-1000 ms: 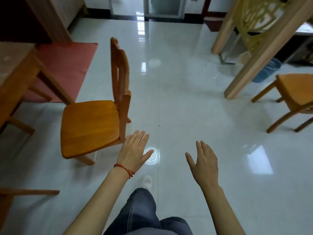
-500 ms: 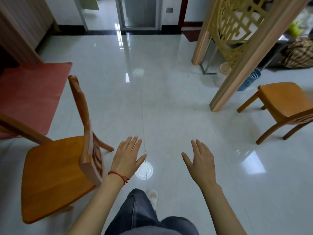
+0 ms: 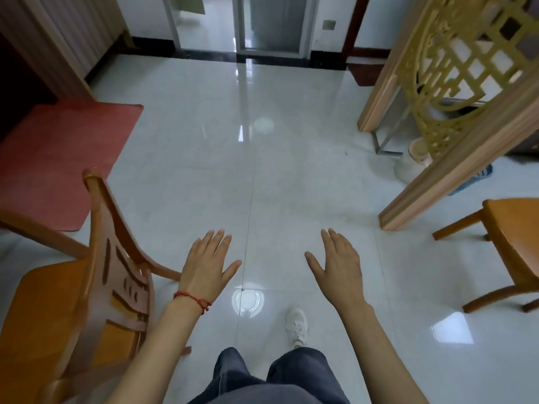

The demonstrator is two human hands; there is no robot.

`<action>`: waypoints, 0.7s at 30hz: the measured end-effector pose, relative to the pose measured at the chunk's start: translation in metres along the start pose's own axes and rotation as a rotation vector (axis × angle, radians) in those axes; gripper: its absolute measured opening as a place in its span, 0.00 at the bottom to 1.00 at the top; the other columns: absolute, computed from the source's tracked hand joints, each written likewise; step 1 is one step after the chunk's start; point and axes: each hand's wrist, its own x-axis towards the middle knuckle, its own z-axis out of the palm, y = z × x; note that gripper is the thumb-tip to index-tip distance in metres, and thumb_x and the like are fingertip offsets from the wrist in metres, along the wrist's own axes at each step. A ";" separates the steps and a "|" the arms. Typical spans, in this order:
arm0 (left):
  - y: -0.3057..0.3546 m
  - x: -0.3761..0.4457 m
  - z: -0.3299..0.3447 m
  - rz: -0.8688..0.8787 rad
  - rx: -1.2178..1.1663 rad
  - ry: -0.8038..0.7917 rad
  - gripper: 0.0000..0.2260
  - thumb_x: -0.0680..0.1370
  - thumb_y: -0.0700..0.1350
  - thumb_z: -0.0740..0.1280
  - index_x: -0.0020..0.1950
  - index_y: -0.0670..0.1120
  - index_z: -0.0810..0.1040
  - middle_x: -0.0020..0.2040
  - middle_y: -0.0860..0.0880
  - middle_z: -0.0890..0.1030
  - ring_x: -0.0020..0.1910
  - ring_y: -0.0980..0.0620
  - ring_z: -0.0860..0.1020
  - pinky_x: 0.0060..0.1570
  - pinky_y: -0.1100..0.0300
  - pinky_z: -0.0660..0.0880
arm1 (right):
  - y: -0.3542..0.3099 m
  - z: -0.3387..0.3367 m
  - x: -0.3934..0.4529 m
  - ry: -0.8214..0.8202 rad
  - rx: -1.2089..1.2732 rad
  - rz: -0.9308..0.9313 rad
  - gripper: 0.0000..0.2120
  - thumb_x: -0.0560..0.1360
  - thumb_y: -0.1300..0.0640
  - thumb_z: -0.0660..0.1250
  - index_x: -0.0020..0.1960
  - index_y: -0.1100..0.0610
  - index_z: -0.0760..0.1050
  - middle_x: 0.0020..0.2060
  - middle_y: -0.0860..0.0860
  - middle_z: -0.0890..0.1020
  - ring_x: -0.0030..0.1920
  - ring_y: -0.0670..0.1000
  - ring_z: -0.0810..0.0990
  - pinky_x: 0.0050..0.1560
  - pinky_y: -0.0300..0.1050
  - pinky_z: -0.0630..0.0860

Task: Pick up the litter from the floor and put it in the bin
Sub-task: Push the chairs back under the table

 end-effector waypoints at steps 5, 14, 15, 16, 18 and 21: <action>0.017 0.037 -0.008 -0.188 -0.046 0.049 0.45 0.72 0.68 0.32 0.66 0.37 0.70 0.66 0.38 0.71 0.67 0.38 0.67 0.65 0.43 0.62 | 0.011 -0.013 0.072 -0.082 -0.050 -0.176 0.28 0.77 0.44 0.58 0.71 0.58 0.59 0.71 0.57 0.64 0.72 0.56 0.59 0.70 0.50 0.54; 0.002 0.027 -0.018 -0.587 -0.107 0.161 0.42 0.75 0.66 0.37 0.62 0.35 0.73 0.62 0.35 0.75 0.62 0.35 0.71 0.61 0.40 0.66 | -0.045 0.003 0.168 -0.237 -0.095 -0.588 0.28 0.77 0.44 0.57 0.71 0.58 0.59 0.71 0.56 0.64 0.72 0.56 0.59 0.70 0.51 0.54; -0.002 0.023 -0.018 -0.626 -0.110 0.167 0.41 0.76 0.66 0.37 0.62 0.35 0.73 0.61 0.35 0.75 0.62 0.35 0.72 0.60 0.39 0.66 | -0.057 0.008 0.174 -0.249 -0.093 -0.629 0.28 0.77 0.44 0.57 0.71 0.58 0.59 0.71 0.57 0.64 0.71 0.56 0.59 0.70 0.51 0.54; -0.008 0.019 -0.017 -0.668 -0.115 0.167 0.41 0.76 0.65 0.37 0.62 0.35 0.73 0.61 0.36 0.75 0.62 0.35 0.72 0.60 0.40 0.67 | -0.069 0.015 0.179 -0.270 -0.096 -0.675 0.28 0.77 0.44 0.57 0.71 0.59 0.60 0.71 0.57 0.64 0.71 0.56 0.59 0.70 0.51 0.55; -0.019 0.011 -0.016 -0.738 -0.118 0.182 0.40 0.76 0.65 0.38 0.61 0.36 0.74 0.61 0.36 0.76 0.61 0.36 0.72 0.59 0.40 0.68 | -0.095 0.027 0.185 -0.291 -0.102 -0.764 0.28 0.77 0.44 0.57 0.71 0.58 0.60 0.71 0.57 0.64 0.71 0.56 0.60 0.70 0.51 0.55; -0.033 0.004 -0.015 -0.826 -0.122 0.175 0.40 0.76 0.65 0.37 0.61 0.36 0.74 0.60 0.37 0.77 0.61 0.38 0.73 0.60 0.42 0.68 | -0.134 0.042 0.190 -0.328 -0.093 -0.873 0.28 0.77 0.44 0.57 0.71 0.58 0.60 0.71 0.57 0.64 0.71 0.56 0.60 0.70 0.51 0.55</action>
